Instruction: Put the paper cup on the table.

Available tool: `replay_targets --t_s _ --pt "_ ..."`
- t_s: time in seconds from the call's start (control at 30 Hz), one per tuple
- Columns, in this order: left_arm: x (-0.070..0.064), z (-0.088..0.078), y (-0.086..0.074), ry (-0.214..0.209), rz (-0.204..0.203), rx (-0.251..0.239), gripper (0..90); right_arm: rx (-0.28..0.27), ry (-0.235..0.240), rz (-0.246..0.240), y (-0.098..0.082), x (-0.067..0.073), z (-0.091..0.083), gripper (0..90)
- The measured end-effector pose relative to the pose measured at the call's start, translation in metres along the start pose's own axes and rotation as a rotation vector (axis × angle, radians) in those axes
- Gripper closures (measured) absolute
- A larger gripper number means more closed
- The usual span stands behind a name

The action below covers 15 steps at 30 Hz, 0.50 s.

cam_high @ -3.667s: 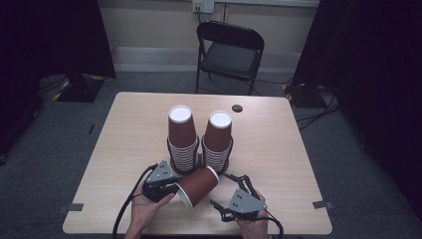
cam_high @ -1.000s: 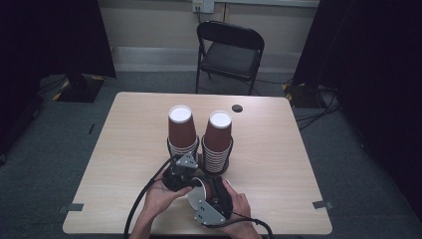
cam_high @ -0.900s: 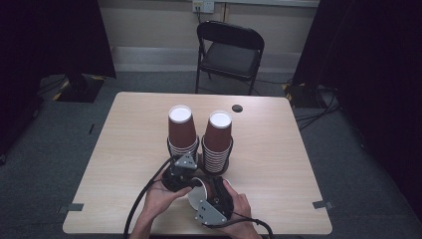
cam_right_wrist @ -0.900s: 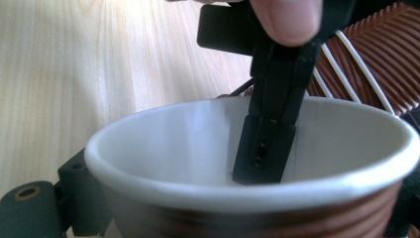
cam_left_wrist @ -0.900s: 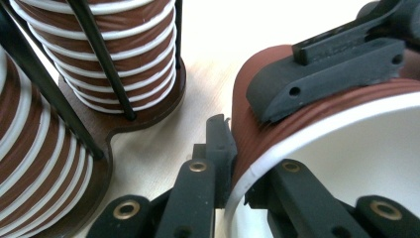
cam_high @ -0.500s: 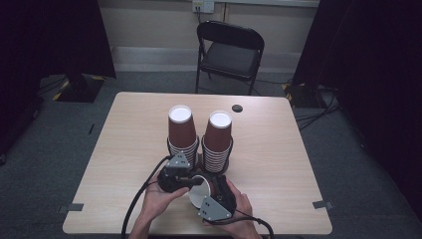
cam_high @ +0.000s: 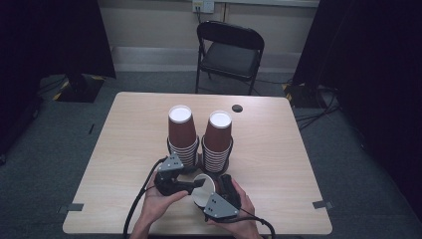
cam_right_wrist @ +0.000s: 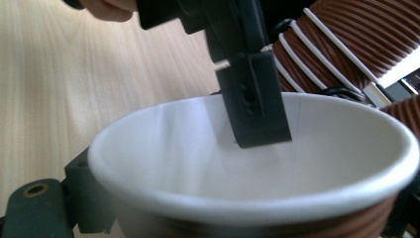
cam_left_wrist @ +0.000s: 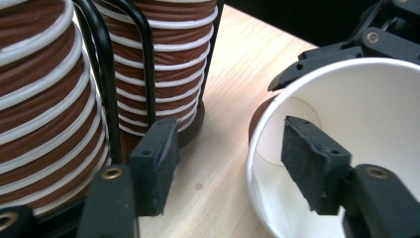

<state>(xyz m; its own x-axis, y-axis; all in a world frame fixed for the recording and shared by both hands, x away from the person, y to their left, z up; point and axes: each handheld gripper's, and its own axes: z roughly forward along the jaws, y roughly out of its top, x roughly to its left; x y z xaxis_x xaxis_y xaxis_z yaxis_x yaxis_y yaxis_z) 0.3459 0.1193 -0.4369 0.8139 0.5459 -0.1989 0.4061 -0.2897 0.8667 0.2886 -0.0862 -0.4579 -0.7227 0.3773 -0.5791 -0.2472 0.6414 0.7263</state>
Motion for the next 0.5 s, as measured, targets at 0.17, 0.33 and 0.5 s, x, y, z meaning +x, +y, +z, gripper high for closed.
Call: replay_targets --t_s 0.17,0.33,0.5 --pt "0.0 -0.003 -0.002 -0.001 -0.003 -0.036 32.3 -0.019 -0.007 0.04 -0.004 -0.004 -0.002 10.4" --pt "0.001 -0.007 -0.002 0.061 -0.013 -0.076 26.1 -0.029 -0.02 0.082 -0.007 -0.006 -0.005 10.7" --pt "0.005 -0.015 -0.004 0.071 -0.04 -0.144 24.2 -0.034 -0.039 0.129 -0.011 -0.012 -0.009 10.7"
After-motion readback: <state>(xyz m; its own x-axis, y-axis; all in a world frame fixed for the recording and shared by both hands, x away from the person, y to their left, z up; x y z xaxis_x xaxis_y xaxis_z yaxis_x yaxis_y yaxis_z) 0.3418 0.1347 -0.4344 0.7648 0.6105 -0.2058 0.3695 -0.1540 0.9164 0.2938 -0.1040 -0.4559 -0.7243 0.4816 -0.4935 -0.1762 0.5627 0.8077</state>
